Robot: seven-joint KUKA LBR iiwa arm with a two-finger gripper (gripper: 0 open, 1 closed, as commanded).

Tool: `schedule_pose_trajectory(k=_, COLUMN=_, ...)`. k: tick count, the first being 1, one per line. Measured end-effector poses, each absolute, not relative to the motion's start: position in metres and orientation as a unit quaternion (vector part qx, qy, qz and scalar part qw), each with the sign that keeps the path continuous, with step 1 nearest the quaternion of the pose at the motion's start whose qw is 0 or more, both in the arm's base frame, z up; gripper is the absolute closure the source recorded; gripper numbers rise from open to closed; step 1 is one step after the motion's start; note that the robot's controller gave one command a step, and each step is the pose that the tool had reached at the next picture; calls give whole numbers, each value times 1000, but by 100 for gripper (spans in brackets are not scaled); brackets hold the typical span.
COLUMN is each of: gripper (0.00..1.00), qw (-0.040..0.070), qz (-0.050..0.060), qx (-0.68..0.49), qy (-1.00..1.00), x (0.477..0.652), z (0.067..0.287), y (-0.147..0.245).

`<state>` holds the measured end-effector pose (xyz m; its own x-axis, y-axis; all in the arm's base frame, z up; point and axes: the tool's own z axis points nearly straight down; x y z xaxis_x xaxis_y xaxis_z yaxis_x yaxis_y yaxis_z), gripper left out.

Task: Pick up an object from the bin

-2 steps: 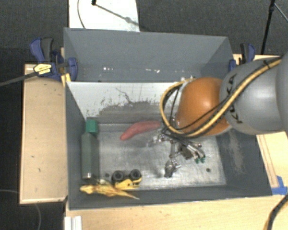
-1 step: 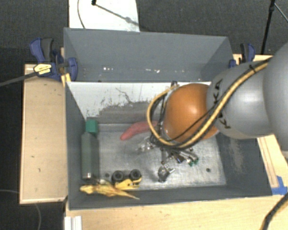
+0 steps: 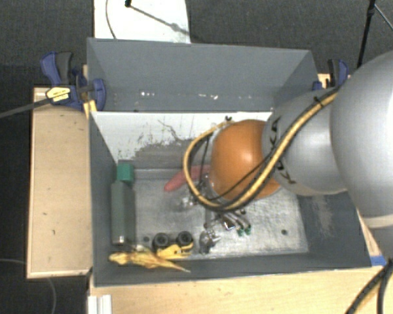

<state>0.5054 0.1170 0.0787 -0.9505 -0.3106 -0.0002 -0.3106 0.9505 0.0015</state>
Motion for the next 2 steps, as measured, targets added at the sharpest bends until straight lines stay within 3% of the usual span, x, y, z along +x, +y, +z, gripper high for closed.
schedule_pose_trajectory(k=1, gripper=0, qw=1, qz=0, qx=131, qy=-991, x=487, z=82, y=123)
schedule_pose_trajectory(k=2, gripper=100, qw=0, qz=1, qx=397, qy=-918, x=496, z=82, y=165)
